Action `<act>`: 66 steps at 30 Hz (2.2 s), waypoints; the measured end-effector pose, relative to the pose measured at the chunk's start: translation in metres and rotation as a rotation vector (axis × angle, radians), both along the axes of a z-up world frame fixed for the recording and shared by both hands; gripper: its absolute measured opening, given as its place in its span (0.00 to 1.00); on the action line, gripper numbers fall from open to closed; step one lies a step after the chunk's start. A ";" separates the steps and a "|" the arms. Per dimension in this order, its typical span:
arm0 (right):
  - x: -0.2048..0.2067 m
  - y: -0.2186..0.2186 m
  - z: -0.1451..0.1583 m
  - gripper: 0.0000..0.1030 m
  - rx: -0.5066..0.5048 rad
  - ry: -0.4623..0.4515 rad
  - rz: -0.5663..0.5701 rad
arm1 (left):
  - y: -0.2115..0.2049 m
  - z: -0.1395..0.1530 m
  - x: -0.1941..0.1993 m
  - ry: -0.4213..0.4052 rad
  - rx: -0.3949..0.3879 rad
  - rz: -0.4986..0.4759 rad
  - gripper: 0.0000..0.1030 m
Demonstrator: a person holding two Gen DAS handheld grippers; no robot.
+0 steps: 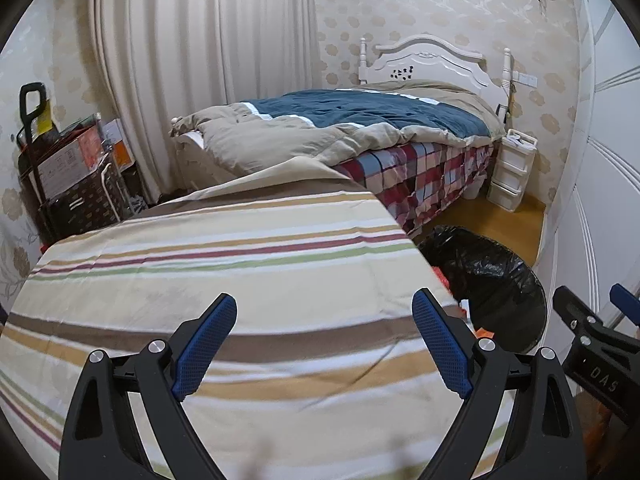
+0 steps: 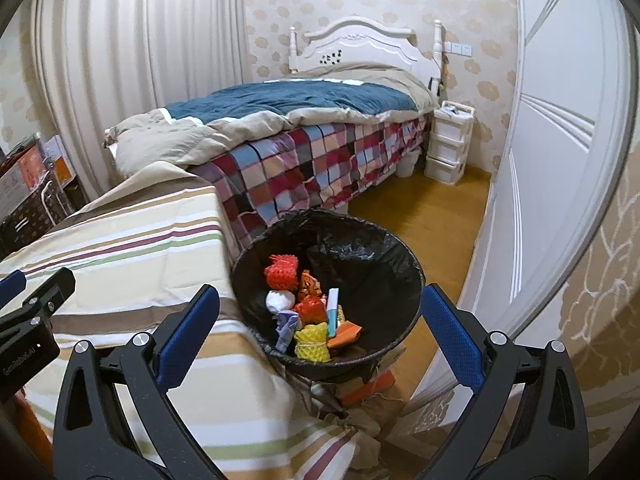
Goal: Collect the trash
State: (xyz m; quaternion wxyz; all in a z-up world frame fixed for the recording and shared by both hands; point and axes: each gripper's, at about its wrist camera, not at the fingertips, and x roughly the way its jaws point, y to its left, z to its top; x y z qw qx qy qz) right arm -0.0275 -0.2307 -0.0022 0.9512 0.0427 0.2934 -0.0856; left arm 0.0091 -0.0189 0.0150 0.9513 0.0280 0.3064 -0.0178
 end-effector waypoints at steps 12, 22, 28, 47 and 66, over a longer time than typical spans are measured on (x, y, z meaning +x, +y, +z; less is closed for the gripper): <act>-0.036 0.023 0.015 0.95 -0.010 -0.049 0.051 | 0.027 0.008 -0.037 -0.031 -0.014 0.040 0.86; -0.046 0.025 0.018 0.95 -0.013 -0.059 0.053 | 0.024 0.009 -0.042 -0.045 -0.010 0.032 0.86; -0.048 0.023 0.019 0.95 -0.011 -0.057 0.049 | 0.025 0.009 -0.046 -0.043 -0.012 0.034 0.86; -0.049 0.018 0.016 0.95 -0.012 -0.046 0.054 | 0.026 0.009 -0.047 -0.043 -0.011 0.036 0.86; -0.048 0.019 0.015 0.95 -0.011 -0.045 0.054 | 0.027 0.010 -0.047 -0.045 -0.015 0.035 0.86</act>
